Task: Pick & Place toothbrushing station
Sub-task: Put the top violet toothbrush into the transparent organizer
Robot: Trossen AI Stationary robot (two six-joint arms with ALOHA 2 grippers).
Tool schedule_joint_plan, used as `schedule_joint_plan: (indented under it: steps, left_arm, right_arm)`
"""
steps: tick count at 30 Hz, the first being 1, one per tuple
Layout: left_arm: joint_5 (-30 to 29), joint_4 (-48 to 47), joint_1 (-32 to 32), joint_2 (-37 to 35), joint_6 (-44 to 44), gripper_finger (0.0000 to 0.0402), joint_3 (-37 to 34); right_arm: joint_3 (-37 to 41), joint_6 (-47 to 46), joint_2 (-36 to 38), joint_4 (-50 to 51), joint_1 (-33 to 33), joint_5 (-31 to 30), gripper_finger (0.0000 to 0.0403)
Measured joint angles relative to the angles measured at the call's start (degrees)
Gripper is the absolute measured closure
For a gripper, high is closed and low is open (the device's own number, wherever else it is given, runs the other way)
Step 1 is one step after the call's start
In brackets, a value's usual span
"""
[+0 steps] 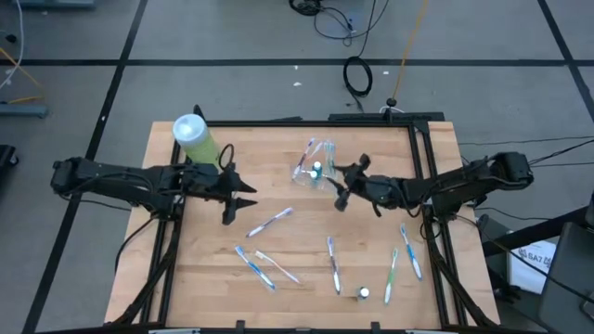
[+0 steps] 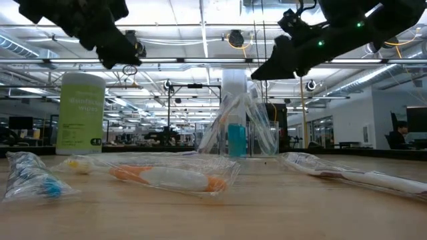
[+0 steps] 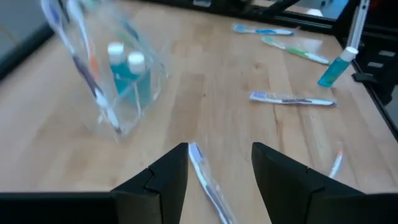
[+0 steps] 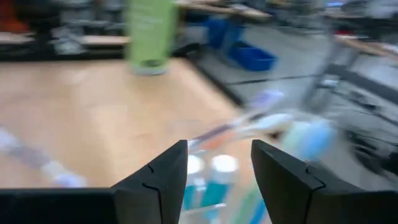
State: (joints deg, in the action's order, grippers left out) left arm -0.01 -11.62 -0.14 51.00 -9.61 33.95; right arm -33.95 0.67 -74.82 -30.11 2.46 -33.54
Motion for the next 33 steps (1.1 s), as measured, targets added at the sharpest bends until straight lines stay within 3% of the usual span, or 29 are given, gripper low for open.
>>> schedule_joint_plan:
  steps: [4, 7, 12, 18, 22, 33]
  left_arm:
    - [-0.02, -0.10, -1.76, 0.00, -3.63, 0.0217, -1.67]
    - [-0.96, 3.04, -4.03, 1.47, -6.08, 0.0218, -2.32]
    - [-6.82, 13.64, -8.11, 8.94, -5.56, 0.0217, -2.49]
    - [-15.01, 17.71, -9.12, 21.68, -7.29, 0.0217, -2.53]
    - [-14.14, 17.94, -8.22, 28.03, -9.16, 0.0218, -1.85]
    - [-13.47, 29.50, -8.13, 37.97, -9.20, 0.0218, -1.48]
  right_arm:
    - [0.00, 0.89, 0.01, -2.09, -1.24, 13.13, 0.0233]
    - [0.00, 2.21, 0.01, -5.13, -2.43, 18.79, 0.0234]
    - [0.00, 4.42, 0.03, -8.67, -4.16, 18.64, 0.0234]
    - [0.00, 4.24, 0.03, -9.54, -6.01, 18.66, 0.0234]
    - [0.00, 4.52, 0.03, -9.57, -6.80, 18.66, 0.0234]
    - [0.00, 4.53, 0.03, -10.40, -7.70, 18.68, 0.0234]
